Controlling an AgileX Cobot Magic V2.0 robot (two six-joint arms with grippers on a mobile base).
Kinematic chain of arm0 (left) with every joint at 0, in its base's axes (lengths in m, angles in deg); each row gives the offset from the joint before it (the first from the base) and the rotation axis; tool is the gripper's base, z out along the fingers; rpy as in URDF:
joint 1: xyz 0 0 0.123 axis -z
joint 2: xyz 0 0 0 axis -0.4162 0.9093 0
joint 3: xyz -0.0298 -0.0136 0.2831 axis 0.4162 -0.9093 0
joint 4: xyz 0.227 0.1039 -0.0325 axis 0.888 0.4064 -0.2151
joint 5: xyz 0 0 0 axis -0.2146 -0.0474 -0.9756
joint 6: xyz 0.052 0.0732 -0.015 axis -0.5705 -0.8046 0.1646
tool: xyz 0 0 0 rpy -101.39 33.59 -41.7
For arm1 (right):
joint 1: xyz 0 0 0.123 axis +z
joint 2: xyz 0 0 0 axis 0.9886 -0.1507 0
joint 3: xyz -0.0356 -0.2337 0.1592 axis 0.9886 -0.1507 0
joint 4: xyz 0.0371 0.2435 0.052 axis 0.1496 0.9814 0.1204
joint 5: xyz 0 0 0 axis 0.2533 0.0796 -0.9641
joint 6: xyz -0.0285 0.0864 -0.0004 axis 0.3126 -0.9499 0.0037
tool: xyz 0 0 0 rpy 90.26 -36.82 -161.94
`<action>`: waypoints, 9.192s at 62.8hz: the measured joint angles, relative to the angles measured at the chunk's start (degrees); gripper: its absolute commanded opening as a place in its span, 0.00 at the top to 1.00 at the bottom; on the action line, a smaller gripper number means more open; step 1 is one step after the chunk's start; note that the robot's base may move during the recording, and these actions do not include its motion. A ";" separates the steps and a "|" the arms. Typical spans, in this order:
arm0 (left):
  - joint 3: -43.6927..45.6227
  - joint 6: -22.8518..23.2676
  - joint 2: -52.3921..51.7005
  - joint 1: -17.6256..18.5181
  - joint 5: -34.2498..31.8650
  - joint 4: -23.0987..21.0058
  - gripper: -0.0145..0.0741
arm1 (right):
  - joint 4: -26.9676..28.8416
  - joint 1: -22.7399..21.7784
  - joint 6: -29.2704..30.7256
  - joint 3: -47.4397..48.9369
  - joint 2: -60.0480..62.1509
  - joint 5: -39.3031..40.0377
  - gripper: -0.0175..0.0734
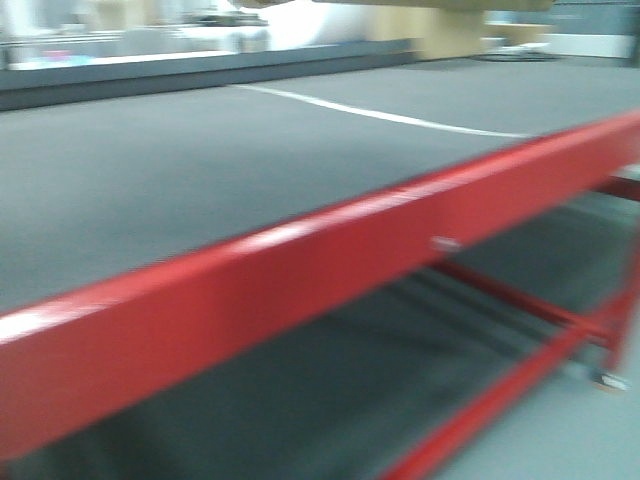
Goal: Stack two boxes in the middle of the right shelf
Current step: 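Hold the boxes with both grippers while driving to the steel shelf, then lower the held boxes onto the middle shelf with both grippers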
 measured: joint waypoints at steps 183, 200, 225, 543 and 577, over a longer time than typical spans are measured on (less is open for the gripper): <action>0.00 0.00 0.00 0.00 0.00 0.00 0.96 | 0.00 0.00 0.00 0.00 0.00 0.09 0.98; 0.00 0.00 0.00 0.00 0.00 0.00 0.96 | 0.00 0.00 0.00 0.00 0.00 0.21 0.98; 0.00 0.00 0.00 0.00 0.00 0.00 0.96 | 0.00 0.00 0.00 0.00 -0.03 0.32 0.98; 0.00 0.00 0.12 0.00 -0.47 0.49 0.96 | 0.21 0.12 0.00 0.00 -0.68 1.74 0.98; 0.00 0.00 0.12 0.00 -0.47 0.49 0.96 | 0.21 0.12 0.00 0.00 -0.68 1.74 0.98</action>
